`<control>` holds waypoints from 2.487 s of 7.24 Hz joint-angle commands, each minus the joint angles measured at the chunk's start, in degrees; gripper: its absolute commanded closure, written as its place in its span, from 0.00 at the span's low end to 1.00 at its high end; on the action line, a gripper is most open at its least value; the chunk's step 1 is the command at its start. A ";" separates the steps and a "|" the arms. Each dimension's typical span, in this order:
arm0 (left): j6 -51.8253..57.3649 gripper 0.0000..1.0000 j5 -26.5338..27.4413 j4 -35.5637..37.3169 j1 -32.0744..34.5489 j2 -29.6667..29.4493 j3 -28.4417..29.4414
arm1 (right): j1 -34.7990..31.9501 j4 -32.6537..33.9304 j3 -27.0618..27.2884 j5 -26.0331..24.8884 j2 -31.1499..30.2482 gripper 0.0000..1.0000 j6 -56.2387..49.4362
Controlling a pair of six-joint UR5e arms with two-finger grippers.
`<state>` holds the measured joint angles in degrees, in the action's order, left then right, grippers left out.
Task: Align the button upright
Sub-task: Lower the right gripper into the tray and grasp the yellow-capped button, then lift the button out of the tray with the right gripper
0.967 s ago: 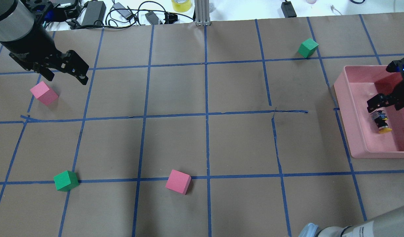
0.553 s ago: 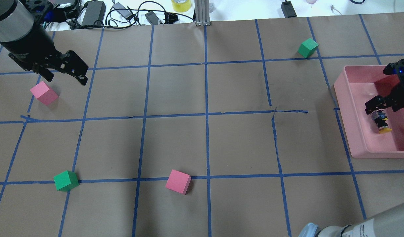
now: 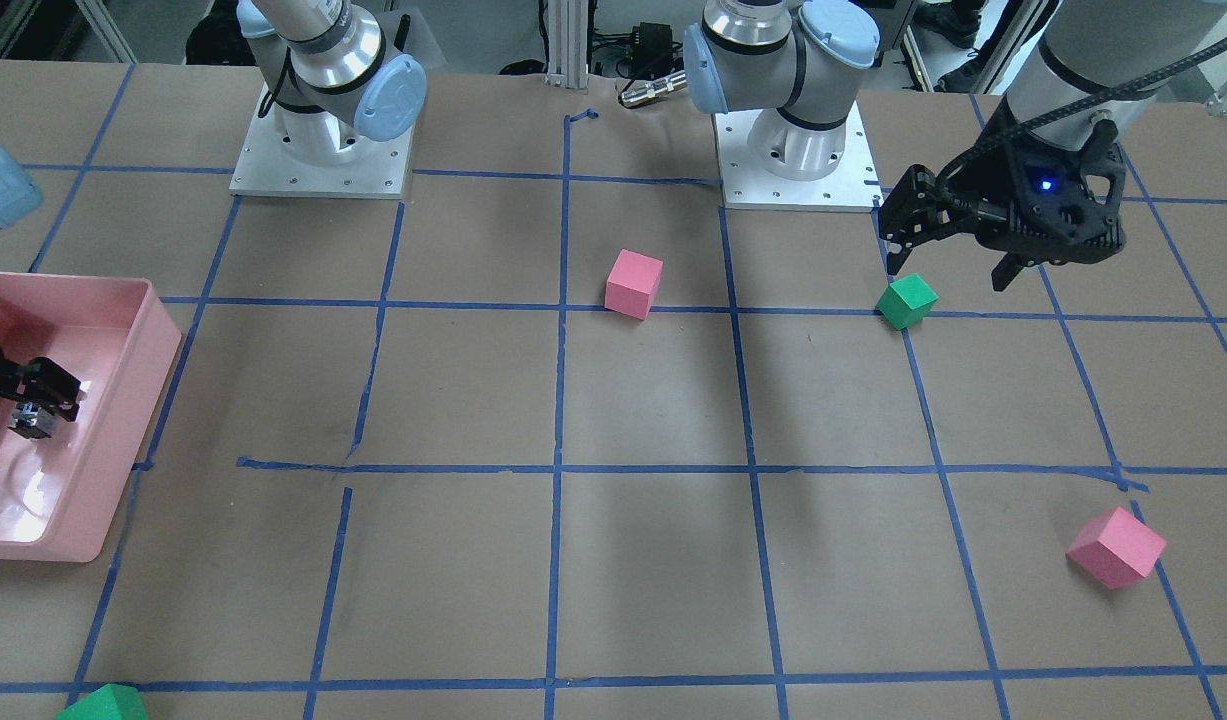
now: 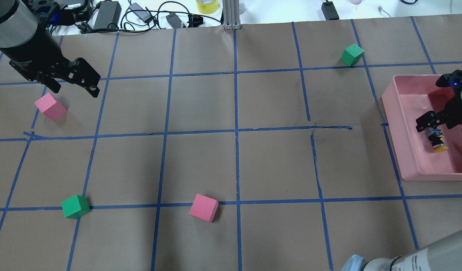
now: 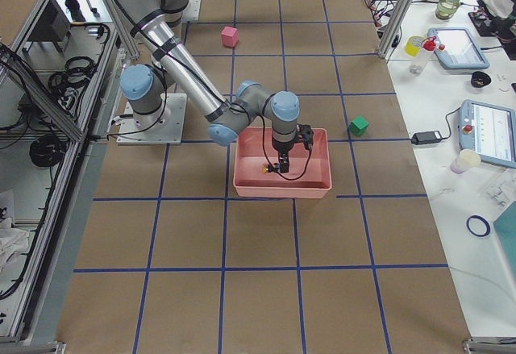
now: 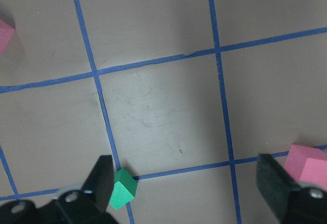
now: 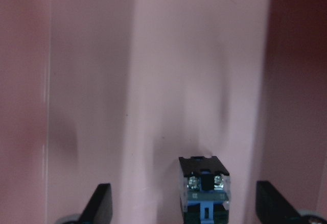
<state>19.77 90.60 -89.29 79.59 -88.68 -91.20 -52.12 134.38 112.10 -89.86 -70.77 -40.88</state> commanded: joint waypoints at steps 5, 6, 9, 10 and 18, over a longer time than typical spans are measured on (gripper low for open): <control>0.00 0.00 0.01 0.08 -0.13 0.00 -0.11 | 0.00 0.53 0.22 0.04 1.86 0.00 0.01; 1.13 0.00 0.10 0.08 -0.22 0.00 -0.03 | 0.00 0.53 0.22 -0.05 1.86 0.00 0.01; 5.01 0.00 0.27 0.34 -0.22 0.52 0.24 | 0.00 0.27 0.31 -0.23 1.86 0.56 -0.07; 4.66 0.00 0.19 0.34 -0.13 0.44 0.67 | 0.00 0.09 0.31 -0.14 1.78 0.73 -0.07; 0.79 0.00 0.27 -0.19 0.48 0.62 0.94 | -5.24 -16.21 -15.10 -0.05 -3.50 1.00 1.67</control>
<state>20.63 90.78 -89.43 80.03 -88.07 -90.33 -54.43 124.13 103.64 -89.94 -73.53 -39.87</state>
